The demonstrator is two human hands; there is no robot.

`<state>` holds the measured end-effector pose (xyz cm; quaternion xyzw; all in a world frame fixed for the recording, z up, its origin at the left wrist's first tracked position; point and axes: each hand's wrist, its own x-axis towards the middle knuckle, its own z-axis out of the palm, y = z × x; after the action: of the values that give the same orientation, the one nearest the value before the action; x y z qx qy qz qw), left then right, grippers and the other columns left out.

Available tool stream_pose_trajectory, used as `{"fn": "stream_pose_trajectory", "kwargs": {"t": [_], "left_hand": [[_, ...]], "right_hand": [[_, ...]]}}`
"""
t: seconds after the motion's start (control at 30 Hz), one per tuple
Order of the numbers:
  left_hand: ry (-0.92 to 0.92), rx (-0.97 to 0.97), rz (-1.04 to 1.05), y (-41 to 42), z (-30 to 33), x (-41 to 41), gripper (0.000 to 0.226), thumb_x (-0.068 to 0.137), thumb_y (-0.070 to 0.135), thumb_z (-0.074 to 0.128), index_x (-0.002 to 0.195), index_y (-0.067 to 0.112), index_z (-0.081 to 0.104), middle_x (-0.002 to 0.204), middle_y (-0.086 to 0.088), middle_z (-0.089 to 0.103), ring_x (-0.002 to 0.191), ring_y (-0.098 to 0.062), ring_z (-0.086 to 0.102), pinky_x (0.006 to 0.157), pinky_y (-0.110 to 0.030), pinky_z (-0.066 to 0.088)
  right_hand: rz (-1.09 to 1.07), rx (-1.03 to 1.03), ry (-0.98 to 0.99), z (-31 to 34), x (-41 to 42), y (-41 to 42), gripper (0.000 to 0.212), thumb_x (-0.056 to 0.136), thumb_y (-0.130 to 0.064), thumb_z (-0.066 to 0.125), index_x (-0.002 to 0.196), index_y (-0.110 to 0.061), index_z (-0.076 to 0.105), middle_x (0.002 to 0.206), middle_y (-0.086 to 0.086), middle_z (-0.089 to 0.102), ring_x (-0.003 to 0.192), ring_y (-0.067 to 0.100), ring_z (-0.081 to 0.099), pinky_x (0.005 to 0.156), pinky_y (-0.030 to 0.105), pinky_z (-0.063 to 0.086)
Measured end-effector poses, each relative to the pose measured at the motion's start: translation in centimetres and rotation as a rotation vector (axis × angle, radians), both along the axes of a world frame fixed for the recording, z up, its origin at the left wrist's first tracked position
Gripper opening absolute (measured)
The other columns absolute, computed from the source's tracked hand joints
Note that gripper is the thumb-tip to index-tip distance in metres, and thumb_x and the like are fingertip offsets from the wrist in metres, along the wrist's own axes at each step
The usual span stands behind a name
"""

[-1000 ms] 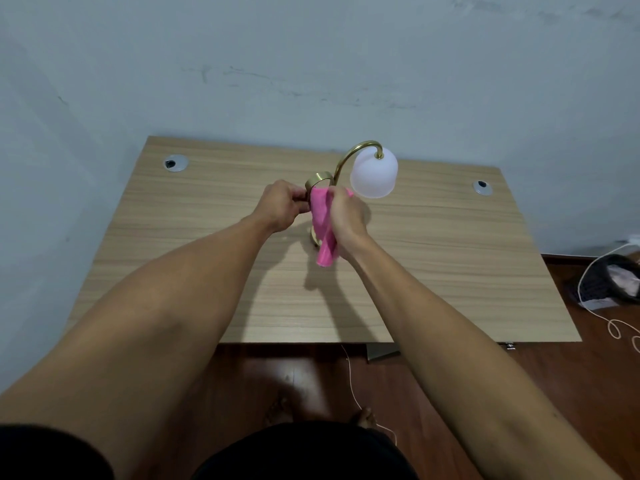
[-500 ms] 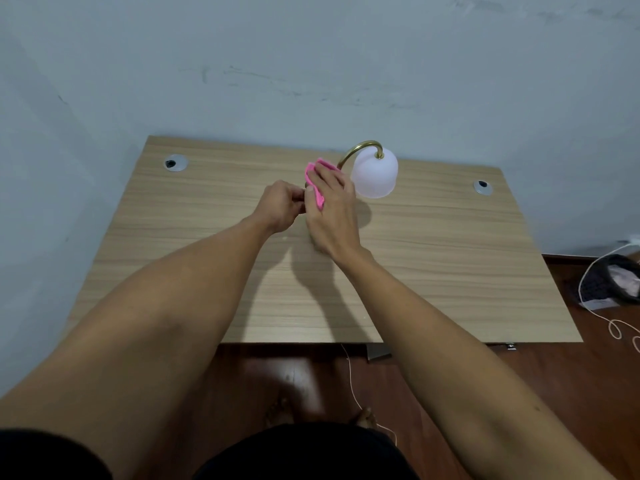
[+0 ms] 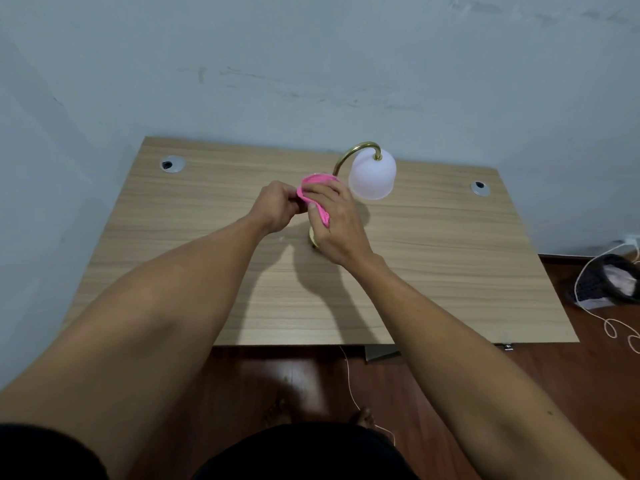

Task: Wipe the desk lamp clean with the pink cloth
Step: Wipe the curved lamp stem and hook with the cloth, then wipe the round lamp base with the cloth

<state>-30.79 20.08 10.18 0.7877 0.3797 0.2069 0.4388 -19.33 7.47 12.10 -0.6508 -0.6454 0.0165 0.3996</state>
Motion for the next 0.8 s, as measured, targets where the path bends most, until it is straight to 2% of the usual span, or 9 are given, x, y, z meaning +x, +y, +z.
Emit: {"fn": "stream_pose_trajectory", "kwargs": {"t": [0.1,0.2,0.3,0.37,0.4,0.47,0.57,0.67,0.8], "left_hand": [[-0.002,-0.043,0.029,0.5,0.0,0.0,0.015,0.085,0.007,0.076,0.099,0.007,0.079,0.092,-0.002,0.076,0.09,-0.005,0.065,0.078,-0.006,0.045],[-0.002,-0.094,0.059,1.0,-0.1,0.0,0.012,0.086,0.005,0.075,0.097,0.007,0.077,0.091,-0.003,0.074,0.088,-0.006,0.066,0.085,-0.013,0.047],[-0.006,-0.1,0.073,1.3,0.0,0.1,0.011,0.087,0.006,0.074,0.097,0.009,0.076,0.086,0.0,0.072,0.078,0.002,0.064,0.081,-0.013,0.046],[-0.013,-0.094,0.105,1.3,0.0,0.3,0.01,0.088,0.007,0.073,0.098,0.009,0.075,0.079,0.004,0.069,0.064,0.011,0.057,0.072,-0.011,0.044],[-0.013,-0.081,0.131,1.2,0.1,0.4,0.01,0.089,0.008,0.072,0.099,0.009,0.075,0.08,0.005,0.068,0.064,0.01,0.057,0.07,-0.01,0.044],[-0.026,-0.059,0.194,1.0,0.0,0.6,0.014,0.089,0.011,0.072,0.102,0.01,0.075,0.087,0.001,0.071,0.079,-0.003,0.062,0.078,-0.018,0.05],[-0.021,-0.093,0.271,0.5,-0.7,1.0,0.017,0.086,0.014,0.074,0.102,0.015,0.073,0.089,0.001,0.07,0.084,-0.011,0.064,0.091,-0.031,0.052],[0.045,-0.177,0.316,-0.6,-2.1,1.2,0.046,0.084,0.019,0.075,0.128,0.013,0.065,0.11,-0.002,0.069,0.098,-0.017,0.068,0.097,-0.034,0.054],[0.144,-0.256,0.28,-2.2,-4.5,1.5,0.07,0.087,0.02,0.076,0.149,0.011,0.044,0.146,-0.01,0.054,0.125,-0.024,0.059,0.104,-0.03,0.046]], "right_hand": [[-0.088,-0.19,0.321,-0.5,0.3,-2.3,0.032,0.103,-0.017,0.048,0.11,-0.017,0.079,0.108,-0.003,0.075,0.106,0.016,0.064,0.095,0.031,0.047],[-0.359,-0.365,0.713,-1.5,2.2,-3.7,0.035,0.107,-0.025,0.042,0.093,-0.019,0.073,0.085,-0.002,0.071,0.076,0.013,0.064,0.07,0.031,0.051],[-0.542,-0.444,0.981,-2.7,4.4,-4.5,0.034,0.108,-0.034,0.039,0.09,-0.02,0.065,0.078,-0.001,0.064,0.069,0.016,0.063,0.057,0.027,0.051],[-0.63,-0.465,1.088,-3.7,5.9,-4.9,0.034,0.101,-0.04,0.041,0.091,-0.017,0.064,0.088,0.007,0.069,0.084,0.027,0.069,0.076,0.043,0.062],[-0.66,-0.47,1.118,-4.3,6.7,-4.9,0.035,0.098,-0.041,0.041,0.091,-0.016,0.064,0.095,0.011,0.072,0.093,0.032,0.071,0.087,0.051,0.062],[-0.676,-0.461,1.193,-4.8,7.8,-5.1,0.032,0.099,-0.037,0.041,0.089,-0.016,0.063,0.097,0.013,0.073,0.102,0.036,0.072,0.094,0.057,0.06],[-0.696,-0.443,1.218,-5.3,9.2,-4.2,0.03,0.1,-0.035,0.043,0.087,-0.018,0.063,0.098,0.011,0.073,0.104,0.036,0.071,0.096,0.055,0.059],[-0.7,-0.467,1.101,-6.1,10.7,-2.9,0.033,0.099,-0.037,0.043,0.091,-0.014,0.065,0.104,0.012,0.072,0.102,0.033,0.068,0.096,0.052,0.057],[-0.677,-0.456,0.899,-6.4,11.4,-1.6,0.044,0.105,-0.039,0.04,0.125,-0.012,0.067,0.116,0.007,0.067,0.11,0.028,0.063,0.1,0.042,0.052]]}}
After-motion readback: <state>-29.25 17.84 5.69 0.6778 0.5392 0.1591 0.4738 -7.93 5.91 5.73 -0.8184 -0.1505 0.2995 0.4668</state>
